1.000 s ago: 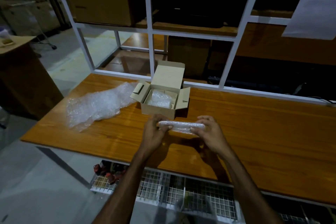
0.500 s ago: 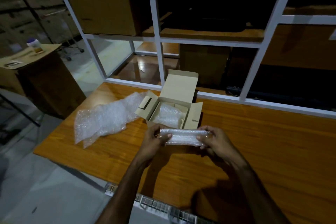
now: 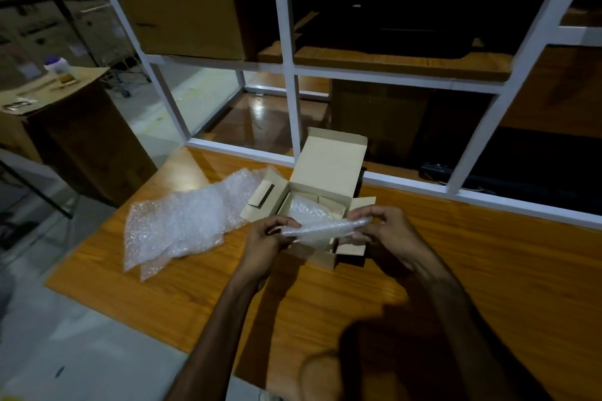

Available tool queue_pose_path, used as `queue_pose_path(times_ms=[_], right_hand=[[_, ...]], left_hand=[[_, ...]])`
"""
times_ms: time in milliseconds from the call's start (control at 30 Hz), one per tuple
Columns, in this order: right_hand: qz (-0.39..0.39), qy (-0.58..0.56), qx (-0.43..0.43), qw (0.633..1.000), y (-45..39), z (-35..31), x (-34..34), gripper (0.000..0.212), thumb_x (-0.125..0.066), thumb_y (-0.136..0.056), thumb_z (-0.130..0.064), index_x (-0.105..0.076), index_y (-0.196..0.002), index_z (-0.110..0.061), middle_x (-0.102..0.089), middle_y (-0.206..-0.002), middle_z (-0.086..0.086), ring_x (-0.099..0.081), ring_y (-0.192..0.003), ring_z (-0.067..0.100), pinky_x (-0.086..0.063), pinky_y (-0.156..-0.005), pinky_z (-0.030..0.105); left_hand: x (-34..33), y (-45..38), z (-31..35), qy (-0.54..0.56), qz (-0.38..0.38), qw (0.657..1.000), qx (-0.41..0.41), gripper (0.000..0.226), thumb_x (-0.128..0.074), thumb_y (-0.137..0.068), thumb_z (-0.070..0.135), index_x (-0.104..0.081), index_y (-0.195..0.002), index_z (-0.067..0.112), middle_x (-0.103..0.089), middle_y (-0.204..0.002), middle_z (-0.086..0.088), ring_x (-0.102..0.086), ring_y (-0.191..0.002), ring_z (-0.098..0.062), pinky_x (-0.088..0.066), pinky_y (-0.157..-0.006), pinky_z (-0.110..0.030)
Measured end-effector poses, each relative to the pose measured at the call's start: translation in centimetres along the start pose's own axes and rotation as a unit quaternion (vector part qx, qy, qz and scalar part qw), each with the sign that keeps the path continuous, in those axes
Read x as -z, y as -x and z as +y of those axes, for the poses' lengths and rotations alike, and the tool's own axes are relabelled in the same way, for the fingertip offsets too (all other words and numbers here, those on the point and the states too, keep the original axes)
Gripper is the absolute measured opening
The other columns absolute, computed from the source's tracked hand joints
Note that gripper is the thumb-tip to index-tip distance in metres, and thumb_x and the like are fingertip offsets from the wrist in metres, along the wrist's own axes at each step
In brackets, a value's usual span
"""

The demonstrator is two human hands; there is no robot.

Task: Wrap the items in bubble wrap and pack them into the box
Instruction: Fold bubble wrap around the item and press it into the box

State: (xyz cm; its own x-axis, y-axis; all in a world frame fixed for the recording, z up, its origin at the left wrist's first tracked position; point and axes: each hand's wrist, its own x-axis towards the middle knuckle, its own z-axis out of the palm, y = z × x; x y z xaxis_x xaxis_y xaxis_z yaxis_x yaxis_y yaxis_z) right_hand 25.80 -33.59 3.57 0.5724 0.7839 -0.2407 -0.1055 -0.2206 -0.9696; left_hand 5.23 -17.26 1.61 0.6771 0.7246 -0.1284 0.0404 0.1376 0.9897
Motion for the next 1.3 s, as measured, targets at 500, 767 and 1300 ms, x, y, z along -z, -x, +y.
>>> queue_pose_path(times_ms=[500, 767, 1300], right_hand=[[0.189, 0.369, 0.093, 0.905, -7.1, -0.3, -3.5, 0.014, -0.072, -0.09, -0.02, -0.069, -0.091, -0.034, -0.067, -0.09, -0.016, -0.062, -0.086, 0.001, -0.058, -0.074, 0.034], [0.173, 0.551, 0.098, 0.81, -9.5, 1.1, -5.1, 0.009, -0.067, -0.091, -0.024, -0.063, -0.095, -0.032, -0.061, -0.097, -0.009, -0.054, -0.103, 0.015, -0.031, -0.09, 0.038], [0.074, 0.666, 0.105, 0.735, -9.9, 0.9, -6.3, 0.013, -0.067, -0.094, -0.029, -0.068, -0.106, -0.025, -0.059, -0.108, 0.0, -0.05, -0.106, 0.02, -0.023, -0.084, 0.042]], left_hand=[[2.6, -15.3, 3.2, -0.479, -0.111, 0.837, -0.24, 0.013, -0.07, -0.089, 0.01, -0.073, -0.087, 0.023, -0.074, -0.088, 0.004, -0.068, -0.085, -0.014, -0.06, -0.078, -0.039], [3.3, -18.8, 1.6, -0.621, -0.134, 0.695, -0.336, 0.018, -0.079, -0.085, 0.009, -0.08, -0.098, 0.022, -0.073, -0.099, -0.001, -0.058, -0.096, -0.022, -0.053, -0.083, -0.041], [2.5, -18.0, 1.8, -0.696, -0.261, 0.62, -0.251, 0.057, -0.026, -0.097, 0.048, -0.068, -0.129, 0.026, -0.065, -0.127, -0.001, -0.047, -0.12, -0.024, -0.03, -0.095, -0.045]])
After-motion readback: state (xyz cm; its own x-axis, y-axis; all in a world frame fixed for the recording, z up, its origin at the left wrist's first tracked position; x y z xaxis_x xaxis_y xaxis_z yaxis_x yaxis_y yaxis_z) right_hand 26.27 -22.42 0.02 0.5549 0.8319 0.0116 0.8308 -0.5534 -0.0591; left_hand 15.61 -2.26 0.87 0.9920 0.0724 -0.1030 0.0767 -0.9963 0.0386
